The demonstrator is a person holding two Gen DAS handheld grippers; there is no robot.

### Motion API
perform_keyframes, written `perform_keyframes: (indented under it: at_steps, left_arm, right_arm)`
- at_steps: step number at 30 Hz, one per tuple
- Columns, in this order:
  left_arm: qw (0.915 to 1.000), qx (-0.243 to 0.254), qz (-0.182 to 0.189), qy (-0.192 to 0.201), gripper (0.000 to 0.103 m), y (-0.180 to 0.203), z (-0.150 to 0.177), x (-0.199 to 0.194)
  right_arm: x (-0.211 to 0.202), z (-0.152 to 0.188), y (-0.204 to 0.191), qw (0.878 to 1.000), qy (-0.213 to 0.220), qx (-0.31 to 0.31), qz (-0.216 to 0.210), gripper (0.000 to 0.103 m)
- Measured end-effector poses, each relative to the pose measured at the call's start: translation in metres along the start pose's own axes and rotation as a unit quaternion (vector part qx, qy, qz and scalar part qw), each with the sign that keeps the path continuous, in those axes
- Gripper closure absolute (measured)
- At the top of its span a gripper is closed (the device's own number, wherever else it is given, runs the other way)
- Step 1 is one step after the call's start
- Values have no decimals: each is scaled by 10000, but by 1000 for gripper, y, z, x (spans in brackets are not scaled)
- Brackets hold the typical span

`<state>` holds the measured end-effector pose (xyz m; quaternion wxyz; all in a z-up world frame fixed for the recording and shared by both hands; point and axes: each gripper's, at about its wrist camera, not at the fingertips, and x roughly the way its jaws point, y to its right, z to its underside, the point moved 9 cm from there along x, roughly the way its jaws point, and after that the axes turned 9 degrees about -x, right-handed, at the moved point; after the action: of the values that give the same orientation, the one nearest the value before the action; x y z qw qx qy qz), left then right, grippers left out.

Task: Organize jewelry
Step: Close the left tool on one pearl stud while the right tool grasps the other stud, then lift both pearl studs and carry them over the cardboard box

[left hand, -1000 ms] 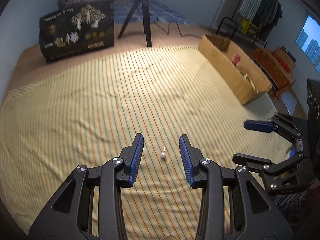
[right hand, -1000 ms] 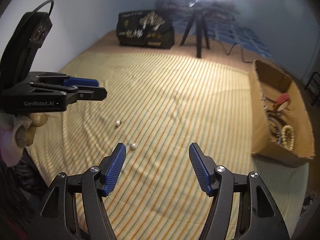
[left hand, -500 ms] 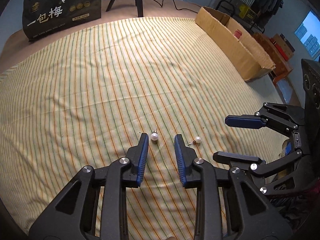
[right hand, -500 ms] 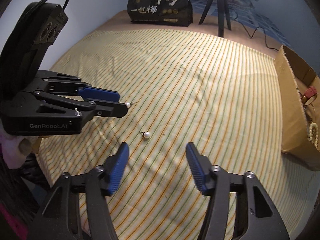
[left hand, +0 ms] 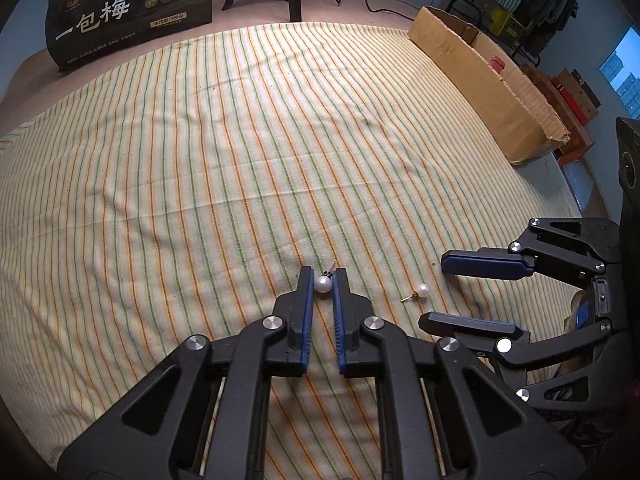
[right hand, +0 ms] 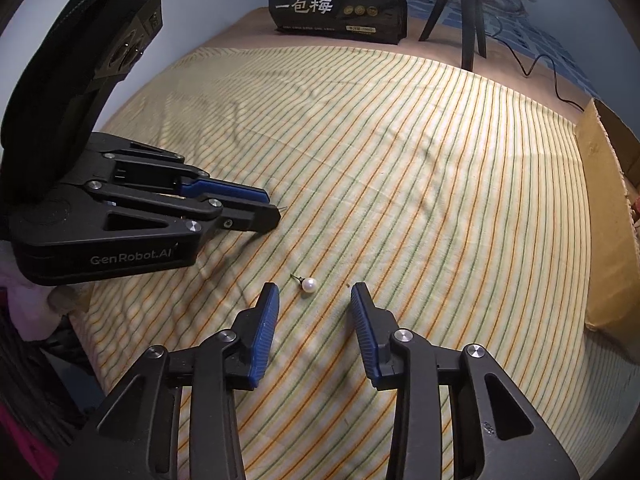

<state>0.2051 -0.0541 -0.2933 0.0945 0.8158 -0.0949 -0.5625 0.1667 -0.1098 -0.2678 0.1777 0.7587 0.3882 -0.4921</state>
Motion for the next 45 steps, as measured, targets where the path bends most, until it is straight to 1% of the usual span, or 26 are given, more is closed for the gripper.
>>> perform_keyframes:
  at_steps: [3, 8, 10, 12, 13, 15, 17, 21, 26, 33, 45]
  left_arm:
    - [10000, 0, -25, 10, 96, -1, -1, 0]
    - [10000, -18, -80, 42, 96, -6, -2, -2]
    - [9999, -52, -92, 55, 96, -10, -2, -4]
    - [9999, -92, -91, 65, 96, -13, -2, -6]
    - [9999, -99, -90, 69, 96, -15, -2, -8]
    - [9999, -108, -94, 81, 96, -17, -2, -9]
    - [9999, -115, -96, 86, 96, -18, -2, -10]
    - [9997, -182, -86, 137, 96, -17, -5, -13]
    - [9993, -244, -44, 285, 96, -19, -10, -26]
    - [9979, -418, 1, 502, 96, -24, -21, -39]
    - [9964, -265, 133, 800, 96, 1, -39, -54]
  right_arm:
    - [1, -1, -2, 10000, -1, -37, -8, 68]
    - [5, -5, -7, 9997, -28, -219, 137, 68]
    - [7, -6, -8, 9994, -27, -279, 195, 70]
    - [9, -7, -9, 9990, -39, -355, 280, 80]
    - [9, -6, -10, 9987, -47, -402, 311, 82]
    - [11, -6, -12, 9979, -82, -521, 375, 91]
    - [10, -6, -12, 9977, -63, -538, 410, 95]
    - [8, -7, -10, 9983, -8, -449, 368, 95]
    - [-7, -15, -5, 9983, 217, -341, 415, 95]
    - [-29, -20, 13, 9973, 486, -71, 545, 95]
    - [-63, -31, 50, 9918, 863, 402, 849, 95]
